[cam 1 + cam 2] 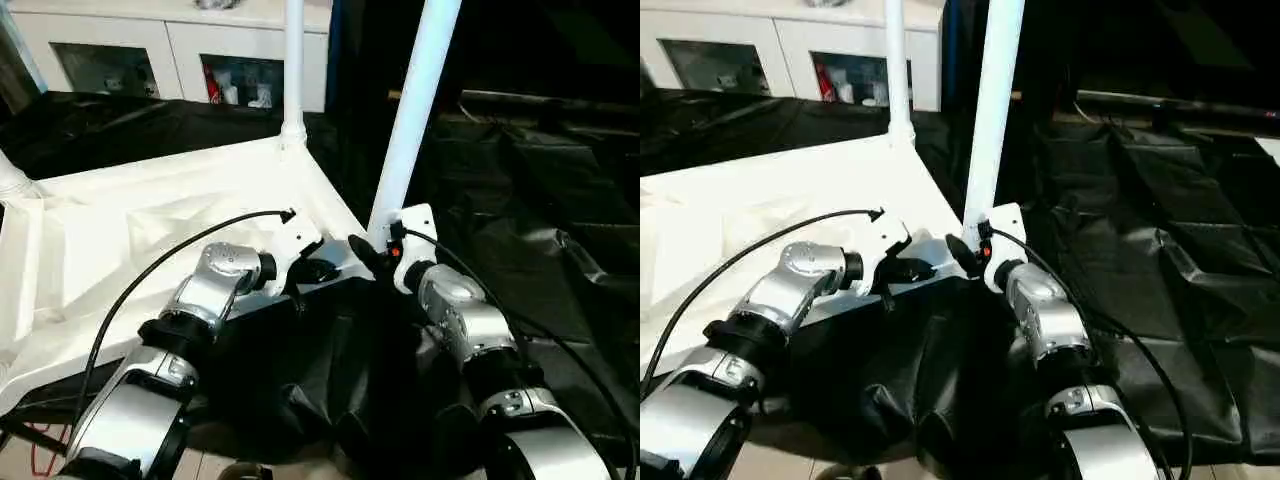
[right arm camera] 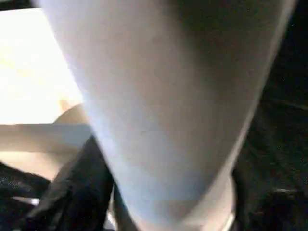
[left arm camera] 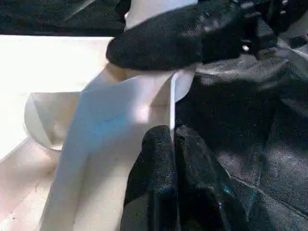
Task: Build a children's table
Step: Rotate leg to tighten
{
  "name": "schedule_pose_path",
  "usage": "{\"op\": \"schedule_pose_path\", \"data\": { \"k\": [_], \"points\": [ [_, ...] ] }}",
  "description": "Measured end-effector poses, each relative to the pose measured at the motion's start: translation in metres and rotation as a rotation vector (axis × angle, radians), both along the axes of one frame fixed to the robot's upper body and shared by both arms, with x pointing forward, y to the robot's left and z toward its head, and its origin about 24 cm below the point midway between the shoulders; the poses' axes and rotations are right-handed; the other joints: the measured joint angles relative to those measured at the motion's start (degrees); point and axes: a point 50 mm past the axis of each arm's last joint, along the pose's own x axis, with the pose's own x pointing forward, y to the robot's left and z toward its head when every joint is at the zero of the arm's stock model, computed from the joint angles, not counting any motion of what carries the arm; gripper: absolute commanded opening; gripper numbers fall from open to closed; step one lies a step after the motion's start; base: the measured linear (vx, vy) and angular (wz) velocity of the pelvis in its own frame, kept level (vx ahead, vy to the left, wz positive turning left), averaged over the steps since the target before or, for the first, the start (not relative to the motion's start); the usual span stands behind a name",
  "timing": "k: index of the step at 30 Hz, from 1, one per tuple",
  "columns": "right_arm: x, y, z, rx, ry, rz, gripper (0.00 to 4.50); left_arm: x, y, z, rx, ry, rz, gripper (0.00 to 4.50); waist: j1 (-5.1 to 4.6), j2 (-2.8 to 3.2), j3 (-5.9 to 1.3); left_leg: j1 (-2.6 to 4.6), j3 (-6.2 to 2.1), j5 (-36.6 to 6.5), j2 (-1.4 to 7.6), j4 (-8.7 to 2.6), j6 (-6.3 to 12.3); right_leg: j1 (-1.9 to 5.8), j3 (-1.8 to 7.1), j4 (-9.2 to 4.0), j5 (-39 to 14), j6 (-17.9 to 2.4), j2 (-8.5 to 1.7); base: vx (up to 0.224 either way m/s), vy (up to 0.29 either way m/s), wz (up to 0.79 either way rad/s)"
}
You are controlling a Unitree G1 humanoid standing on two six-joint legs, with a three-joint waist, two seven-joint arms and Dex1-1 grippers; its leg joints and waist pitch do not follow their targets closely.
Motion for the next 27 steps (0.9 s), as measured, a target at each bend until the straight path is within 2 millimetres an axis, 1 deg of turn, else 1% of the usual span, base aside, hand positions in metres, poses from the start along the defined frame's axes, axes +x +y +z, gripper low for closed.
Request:
{"op": "schedule_pose_path", "data": {
  "k": [2, 5, 10, 15, 19, 25, 26, 27],
  "points": [
    [-0.002, -0.003, 0.000, -0.001, -0.007, 0.032, 3.79, -0.001, 0.001, 0.000, 0.000, 0.002, -0.019, 0.00, 0.00, -0.01, 0.00, -0.01, 0.00, 0.0, 0.00, -0.01, 0.01, 0.00, 0.00, -0.02, 0.0, 0.0, 0.00, 0.000, 0.000, 0.00],
    [-0.006, -0.006, 0.000, -0.013, -0.019, 0.100, 3.99, -0.002, 0.004, 0.000, -0.001, 0.000, -0.046, 0.00, 0.00, 0.00, 0.00, -0.01, 0.00, 0.0, 0.01, -0.07, 0.03, -0.01, -0.02, -0.03, 0.0, 0.1, 0.00, 0.000, 0.000, 0.00],
    [-0.014, -0.018, -0.001, -0.064, -0.046, 0.237, 3.99, -0.009, 0.008, 0.000, 0.004, -0.008, -0.101, 0.00, 0.10, 0.01, 0.00, -0.02, 0.00, 0.0, 0.01, -0.10, 0.03, -0.02, -0.03, -0.04, 0.0, 0.1, 0.00, 0.000, 0.000, 0.00],
    [-0.021, -0.027, 0.002, -0.072, -0.049, 0.373, 3.99, -0.019, 0.016, 0.001, -0.016, 0.014, -0.177, 0.00, 0.22, 0.00, 0.03, -0.05, 0.00, 0.0, 0.01, -0.10, 0.03, -0.04, -0.03, -0.05, 0.0, 0.1, 0.00, 0.000, 0.000, 0.00],
    [-0.027, -0.030, 0.005, -0.068, -0.044, 0.492, 3.99, -0.026, 0.023, 0.001, -0.021, 0.034, -0.238, 0.00, 0.65, 0.00, 0.04, -0.10, 0.00, 0.0, 0.02, -0.09, 0.04, -0.09, -0.04, -0.03, 0.0, 0.1, 0.01, 0.000, 0.000, 0.00],
    [-0.032, -0.032, 0.008, -0.043, -0.015, 0.585, 3.99, -0.033, 0.031, 0.001, -0.017, 0.061, -0.294, 0.00, 1.24, -0.14, 0.12, -0.09, 0.00, 0.0, 0.02, -0.06, 0.05, -0.09, -0.04, -0.01, 0.0, 0.1, 0.01, 0.000, 0.000, 0.00],
    [-0.032, -0.033, 0.008, -0.044, -0.010, 0.597, 3.82, -0.033, 0.032, 0.002, -0.015, 0.061, -0.297, 0.00, 1.29, -0.17, 0.14, -0.10, 0.00, 0.0, 0.02, -0.05, 0.05, -0.09, -0.04, -0.01, 0.0, 0.1, 0.01, 0.000, 0.000, 0.00],
    [-0.033, -0.033, 0.008, -0.043, -0.006, 0.611, 3.82, -0.034, 0.033, 0.002, -0.012, 0.060, -0.300, 0.00, 1.31, -0.19, 0.15, -0.10, 0.00, 0.0, 0.02, -0.05, 0.05, -0.09, -0.04, -0.02, 0.0, 0.1, 0.01, 0.000, 0.000, 0.00]
  ]
}}
